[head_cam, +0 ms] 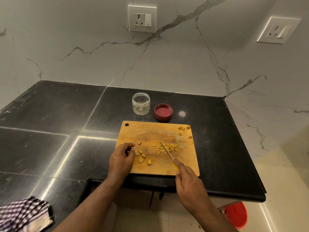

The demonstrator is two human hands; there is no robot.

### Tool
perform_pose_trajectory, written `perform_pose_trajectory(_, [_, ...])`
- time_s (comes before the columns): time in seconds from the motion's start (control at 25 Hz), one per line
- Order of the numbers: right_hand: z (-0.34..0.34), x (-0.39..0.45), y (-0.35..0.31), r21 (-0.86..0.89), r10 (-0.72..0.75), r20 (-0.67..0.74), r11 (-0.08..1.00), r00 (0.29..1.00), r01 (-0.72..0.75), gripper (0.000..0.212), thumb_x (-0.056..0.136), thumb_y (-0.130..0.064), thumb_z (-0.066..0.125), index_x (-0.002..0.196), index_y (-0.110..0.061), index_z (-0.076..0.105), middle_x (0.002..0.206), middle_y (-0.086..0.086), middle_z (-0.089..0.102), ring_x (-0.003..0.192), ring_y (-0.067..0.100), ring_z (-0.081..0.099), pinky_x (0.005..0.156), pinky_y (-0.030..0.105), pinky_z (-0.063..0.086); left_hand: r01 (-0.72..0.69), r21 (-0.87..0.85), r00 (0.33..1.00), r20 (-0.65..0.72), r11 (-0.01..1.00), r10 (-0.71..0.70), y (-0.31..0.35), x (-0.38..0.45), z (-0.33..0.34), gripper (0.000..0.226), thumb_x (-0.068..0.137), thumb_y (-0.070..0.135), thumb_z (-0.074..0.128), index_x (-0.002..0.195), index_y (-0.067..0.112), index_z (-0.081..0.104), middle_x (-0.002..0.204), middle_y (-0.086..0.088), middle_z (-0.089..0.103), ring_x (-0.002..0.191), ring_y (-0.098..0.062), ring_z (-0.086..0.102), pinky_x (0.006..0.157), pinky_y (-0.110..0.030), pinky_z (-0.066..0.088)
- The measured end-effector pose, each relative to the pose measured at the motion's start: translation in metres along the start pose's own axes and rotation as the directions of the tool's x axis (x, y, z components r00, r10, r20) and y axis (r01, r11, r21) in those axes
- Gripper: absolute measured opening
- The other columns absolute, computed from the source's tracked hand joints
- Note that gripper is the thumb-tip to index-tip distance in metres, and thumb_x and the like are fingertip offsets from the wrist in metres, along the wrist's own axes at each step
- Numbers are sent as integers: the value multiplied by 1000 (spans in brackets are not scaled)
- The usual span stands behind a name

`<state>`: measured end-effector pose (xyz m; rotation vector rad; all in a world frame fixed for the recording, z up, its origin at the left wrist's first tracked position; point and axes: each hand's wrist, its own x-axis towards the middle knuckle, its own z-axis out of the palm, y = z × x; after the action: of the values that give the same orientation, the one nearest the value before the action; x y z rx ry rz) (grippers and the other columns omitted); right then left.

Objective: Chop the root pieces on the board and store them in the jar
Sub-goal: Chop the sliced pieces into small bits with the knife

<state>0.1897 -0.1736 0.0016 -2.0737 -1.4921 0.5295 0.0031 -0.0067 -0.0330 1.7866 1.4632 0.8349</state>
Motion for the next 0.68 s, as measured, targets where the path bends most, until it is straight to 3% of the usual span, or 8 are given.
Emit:
perform_pose_trajectory(0.12, [-7,-5,5,-36,-16,-18,999,1000,15,51,103,-30,38,149,-47,23,98,-15,44,70,13,53,60,27,46,-203,50,973,126,978,195,17,1,8,36,95,17,65,127,35,65,119,12,57,108,-9,52,93,-36,50])
perform_pose_trajectory(0.24, [-13,-7,8,-54,-37,-32,998,999,35,52,103,-32,37,149,-48,20,100,-15,42,70,13,53,60,26,49,-410,192,893,280,892,351,45,4,26,53,95,18,63,139,46,53,129,11,52,119,-10,44,99,-36,44])
perform_pose_trajectory(0.52, [-29,-16,21,-143,-89,-38,986,995,82,55,103,-30,39,150,-48,17,102,-16,40,70,10,51,56,18,45,-395,245,890,342,885,302,62,16,40,52,94,16,62,135,46,55,127,12,52,119,-10,46,99,-43,47])
perform_pose_trajectory(0.6, [-31,-18,24,-30,-69,-50,997,996,67,53,103,-27,40,147,-51,22,101,-18,44,75,8,52,58,17,44,-370,244,900,331,896,282,68,18,43,47,95,17,62,133,44,58,127,13,52,118,-11,47,98,-40,48])
perform_pose_trajectory(0.68, [-34,-16,30,191,28,-58,981,998,-16,46,104,-27,40,143,-51,33,110,-19,51,87,-1,54,67,14,45,-353,218,908,315,910,277,71,20,46,45,95,18,63,132,43,59,127,13,53,116,-11,48,97,-40,50])
